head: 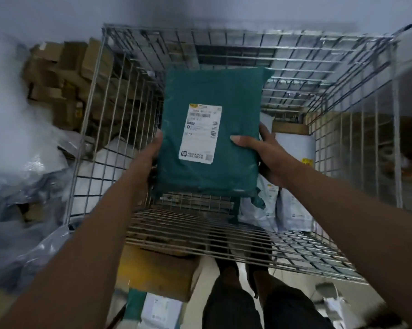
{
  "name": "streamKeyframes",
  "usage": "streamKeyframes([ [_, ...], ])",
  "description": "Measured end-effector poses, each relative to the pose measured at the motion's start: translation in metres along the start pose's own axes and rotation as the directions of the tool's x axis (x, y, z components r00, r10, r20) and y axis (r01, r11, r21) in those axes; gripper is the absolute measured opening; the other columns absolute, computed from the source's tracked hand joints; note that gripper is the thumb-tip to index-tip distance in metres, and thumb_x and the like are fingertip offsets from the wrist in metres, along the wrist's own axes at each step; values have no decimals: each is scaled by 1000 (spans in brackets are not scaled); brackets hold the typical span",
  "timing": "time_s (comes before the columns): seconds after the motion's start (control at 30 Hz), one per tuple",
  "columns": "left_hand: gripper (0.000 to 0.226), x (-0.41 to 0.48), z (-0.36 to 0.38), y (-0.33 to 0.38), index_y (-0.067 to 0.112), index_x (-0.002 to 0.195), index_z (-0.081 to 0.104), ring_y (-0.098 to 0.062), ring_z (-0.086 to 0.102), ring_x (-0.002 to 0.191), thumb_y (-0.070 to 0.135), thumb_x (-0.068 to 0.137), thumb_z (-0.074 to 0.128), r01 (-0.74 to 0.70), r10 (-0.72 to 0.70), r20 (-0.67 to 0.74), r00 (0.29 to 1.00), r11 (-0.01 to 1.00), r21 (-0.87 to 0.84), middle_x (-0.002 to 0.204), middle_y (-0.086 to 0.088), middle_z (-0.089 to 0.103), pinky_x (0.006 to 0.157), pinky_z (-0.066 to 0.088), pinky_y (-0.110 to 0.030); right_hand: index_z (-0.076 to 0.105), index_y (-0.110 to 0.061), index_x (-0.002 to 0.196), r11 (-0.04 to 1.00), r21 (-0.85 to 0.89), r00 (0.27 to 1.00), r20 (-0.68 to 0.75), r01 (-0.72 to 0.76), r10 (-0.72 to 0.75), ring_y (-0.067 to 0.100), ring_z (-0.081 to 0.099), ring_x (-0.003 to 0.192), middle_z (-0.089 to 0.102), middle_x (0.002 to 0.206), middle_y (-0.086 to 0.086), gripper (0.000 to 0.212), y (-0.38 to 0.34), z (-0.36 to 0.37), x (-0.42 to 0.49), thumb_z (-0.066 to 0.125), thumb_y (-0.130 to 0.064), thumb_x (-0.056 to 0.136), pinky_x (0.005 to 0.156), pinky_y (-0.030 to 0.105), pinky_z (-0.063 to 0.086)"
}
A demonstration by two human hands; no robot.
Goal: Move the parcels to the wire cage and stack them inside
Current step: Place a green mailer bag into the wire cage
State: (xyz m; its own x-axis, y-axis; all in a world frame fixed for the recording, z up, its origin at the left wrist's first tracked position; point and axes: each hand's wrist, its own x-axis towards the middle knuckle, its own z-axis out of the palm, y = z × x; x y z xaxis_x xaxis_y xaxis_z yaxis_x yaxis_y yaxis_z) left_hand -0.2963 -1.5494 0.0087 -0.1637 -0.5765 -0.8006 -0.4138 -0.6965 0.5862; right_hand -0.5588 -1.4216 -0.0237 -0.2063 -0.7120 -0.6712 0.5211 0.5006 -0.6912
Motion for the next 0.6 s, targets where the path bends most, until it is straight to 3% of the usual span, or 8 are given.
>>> streamKeyframes([
  [0.13, 87, 77, -19, -24, 30, 136, 66, -27, 67, 125, 78, 65, 82, 31, -49, 144, 988, 992, 125, 131, 3, 73, 106, 52, -52, 50, -36, 146, 999, 17, 999, 27, -37, 37, 27, 74, 113, 73, 130, -3, 90, 46, 9, 50, 97, -28, 70, 93, 50, 61],
  [0.23, 80, 118, -26, -57, 32, 135, 65, -29, 68, 122, 67, 66, 87, 69, -89, 146, 985, 988, 141, 124, 4, 76, 102, 54, -52, 51, -30, 145, 995, 49, 995, -32, -90, 92, 26, 77, 106, 76, 123, -1, 81, 90, 16, 82, 93, -19, 76, 88, 48, 64],
  [0.3, 66, 145, -25, -79, 34, 137, 63, -31, 69, 120, 58, 78, 84, 101, -117, 141, 983, 988, 118, 124, 3, 76, 102, 54, -53, 51, -28, 145, 988, 89, 987, -87, -125, 132, 23, 78, 99, 78, 118, -2, 79, 118, 17, 101, 91, -17, 77, 80, 43, 66],
  [0.4, 49, 185, -21, -109, 34, 134, 64, -33, 68, 119, 46, 89, 78, 162, -180, 132, 975, 978, 134, 124, -1, 76, 104, 52, -55, 53, -26, 145, 986, 101, 975, -163, -134, 149, 17, 77, 99, 75, 123, -4, 74, 156, 17, 129, 90, -21, 81, 76, 33, 65],
  [0.47, 38, 207, -11, -128, 35, 126, 67, -28, 71, 113, 42, 90, 78, 198, -219, 132, 967, 968, 156, 123, -1, 76, 97, 56, -49, 51, -24, 150, 986, 85, 969, -190, -144, 158, 17, 72, 109, 70, 132, -5, 73, 181, 14, 145, 86, -29, 86, 84, 30, 61],
  [0.53, 30, 229, -6, -143, 36, 121, 67, -18, 78, 95, 39, 93, 76, 200, -225, 122, 967, 962, 187, 117, 2, 78, 74, 63, -34, 50, -21, 152, 989, 52, 958, -246, -138, 147, 17, 66, 113, 66, 136, -4, 71, 202, 12, 162, 83, -27, 89, 78, 21, 56],
  [0.57, 30, 238, -3, -151, 35, 122, 68, -15, 78, 91, 38, 93, 76, 200, -226, 120, 967, 959, 199, 116, 3, 79, 70, 62, -32, 50, -19, 152, 990, 27, 954, -263, -139, 141, 17, 63, 113, 64, 136, -2, 70, 212, 11, 170, 82, -24, 90, 75, 17, 53],
  [0.6, 33, 247, 2, -158, 35, 125, 67, -18, 78, 94, 39, 93, 76, 205, -232, 114, 966, 956, 208, 118, 1, 78, 77, 62, -35, 49, -17, 152, 990, 0, 952, -273, -144, 139, 17, 61, 114, 63, 137, -1, 71, 222, 8, 176, 82, -20, 90, 74, 16, 52],
])
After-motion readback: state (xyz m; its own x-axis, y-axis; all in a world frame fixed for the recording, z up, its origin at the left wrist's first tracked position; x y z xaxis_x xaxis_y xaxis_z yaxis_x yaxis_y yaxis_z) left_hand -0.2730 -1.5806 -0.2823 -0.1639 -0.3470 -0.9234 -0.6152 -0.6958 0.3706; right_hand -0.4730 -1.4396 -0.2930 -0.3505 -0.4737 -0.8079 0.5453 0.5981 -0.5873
